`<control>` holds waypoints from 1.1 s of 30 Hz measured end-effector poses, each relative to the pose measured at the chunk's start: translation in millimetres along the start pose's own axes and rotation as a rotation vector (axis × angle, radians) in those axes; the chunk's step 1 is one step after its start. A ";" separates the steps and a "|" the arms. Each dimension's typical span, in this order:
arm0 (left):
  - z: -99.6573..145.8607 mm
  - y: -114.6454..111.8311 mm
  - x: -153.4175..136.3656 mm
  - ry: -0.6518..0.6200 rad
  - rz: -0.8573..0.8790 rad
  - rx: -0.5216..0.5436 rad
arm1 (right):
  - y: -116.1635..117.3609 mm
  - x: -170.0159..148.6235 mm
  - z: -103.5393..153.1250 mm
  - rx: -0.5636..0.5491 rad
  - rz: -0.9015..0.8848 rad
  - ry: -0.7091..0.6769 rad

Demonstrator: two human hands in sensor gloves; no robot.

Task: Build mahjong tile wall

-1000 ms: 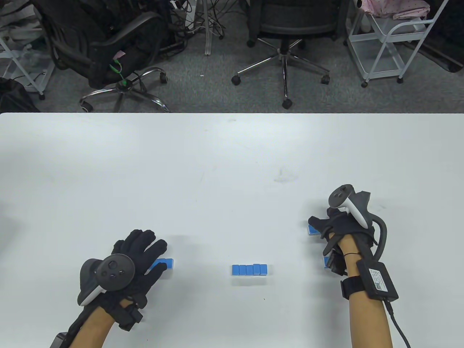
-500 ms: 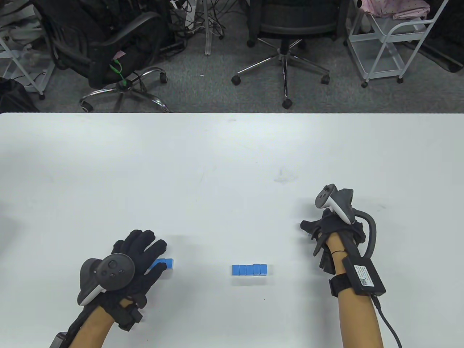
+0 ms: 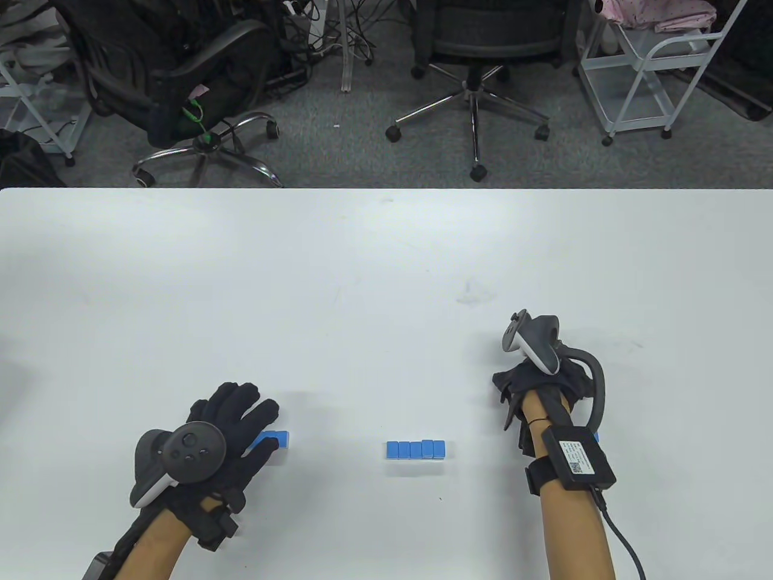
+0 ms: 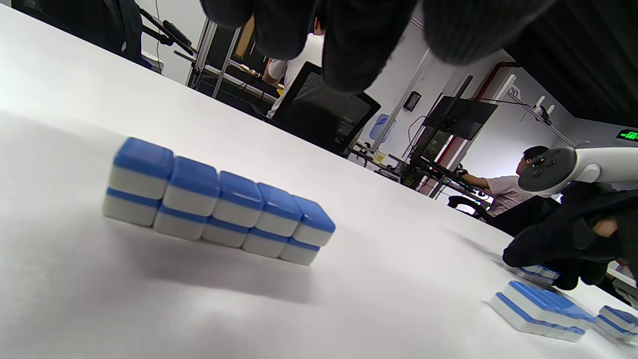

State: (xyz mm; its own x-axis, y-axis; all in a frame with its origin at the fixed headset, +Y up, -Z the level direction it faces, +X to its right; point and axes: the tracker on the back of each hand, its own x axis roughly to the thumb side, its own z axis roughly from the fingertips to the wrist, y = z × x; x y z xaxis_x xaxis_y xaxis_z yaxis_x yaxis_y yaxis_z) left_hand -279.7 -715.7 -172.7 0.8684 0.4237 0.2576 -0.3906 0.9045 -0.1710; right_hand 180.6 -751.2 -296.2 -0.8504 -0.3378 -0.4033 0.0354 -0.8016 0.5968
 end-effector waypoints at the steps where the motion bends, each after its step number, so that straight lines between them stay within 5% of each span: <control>1: -0.1 0.0 0.0 0.000 -0.001 0.000 | 1.2 5.3 4.1 0.000 0.021 -0.006; 12: -0.1 -0.7 0.5 -0.008 -0.003 0.000 | 1.9 54.7 41.4 -0.055 0.121 -0.065; 21: -1.6 0.4 0.1 -0.004 -0.001 0.003 | -20.1 103.2 70.7 -0.094 0.118 -0.111; 33: -3.4 2.6 -1.3 -0.003 0.005 0.012 | -51.8 136.8 71.3 -0.078 0.044 -0.039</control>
State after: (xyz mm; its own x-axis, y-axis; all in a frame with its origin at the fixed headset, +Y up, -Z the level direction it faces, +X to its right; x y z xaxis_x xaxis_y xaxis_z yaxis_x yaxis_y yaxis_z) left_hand -280.8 -714.1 -176.7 0.8654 0.4286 0.2595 -0.3989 0.9028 -0.1609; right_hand 25.0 -720.7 -332.8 -0.8670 -0.3554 -0.3492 0.1128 -0.8227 0.5571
